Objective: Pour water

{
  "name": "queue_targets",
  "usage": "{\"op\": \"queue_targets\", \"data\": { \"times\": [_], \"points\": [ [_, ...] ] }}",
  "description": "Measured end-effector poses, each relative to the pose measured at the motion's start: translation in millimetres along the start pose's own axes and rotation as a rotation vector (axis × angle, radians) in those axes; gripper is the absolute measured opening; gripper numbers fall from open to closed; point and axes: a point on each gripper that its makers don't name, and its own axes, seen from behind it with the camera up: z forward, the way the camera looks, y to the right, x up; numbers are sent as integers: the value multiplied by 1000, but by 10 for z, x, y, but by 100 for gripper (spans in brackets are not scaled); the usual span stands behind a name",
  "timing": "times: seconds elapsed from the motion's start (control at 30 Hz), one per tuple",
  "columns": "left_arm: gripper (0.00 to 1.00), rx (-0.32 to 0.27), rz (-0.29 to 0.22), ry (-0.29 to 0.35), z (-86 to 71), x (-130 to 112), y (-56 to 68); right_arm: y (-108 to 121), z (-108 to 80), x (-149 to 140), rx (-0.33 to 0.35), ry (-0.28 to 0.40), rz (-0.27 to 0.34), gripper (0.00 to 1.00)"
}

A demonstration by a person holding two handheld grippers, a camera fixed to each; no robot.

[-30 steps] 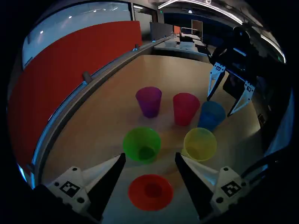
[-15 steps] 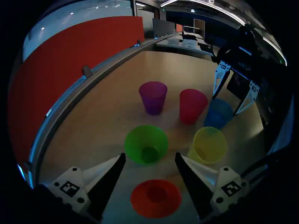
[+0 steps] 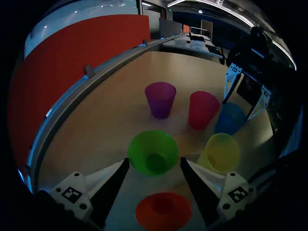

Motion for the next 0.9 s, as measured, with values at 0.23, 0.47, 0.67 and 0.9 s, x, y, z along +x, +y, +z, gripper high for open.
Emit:
{"op": "queue_targets", "data": {
  "times": [0.23, 0.47, 0.67, 0.9],
  "points": [
    [99, -5, -15, 2, 50, 16, 12, -2, 8, -4, 2, 1, 4, 100],
    [99, 0, -7, 1, 120, 20, 21, -3, 11, -10, 3, 2, 7, 100],
    [99, 4, -3, -2, 172, 15, 26, 5, 6, -18, 2, 2, 9, 100],
    [94, 2, -19, 9, 201, 34, 33, 16, -10, -27, 0, 4, 10, 100]
  ]
}}
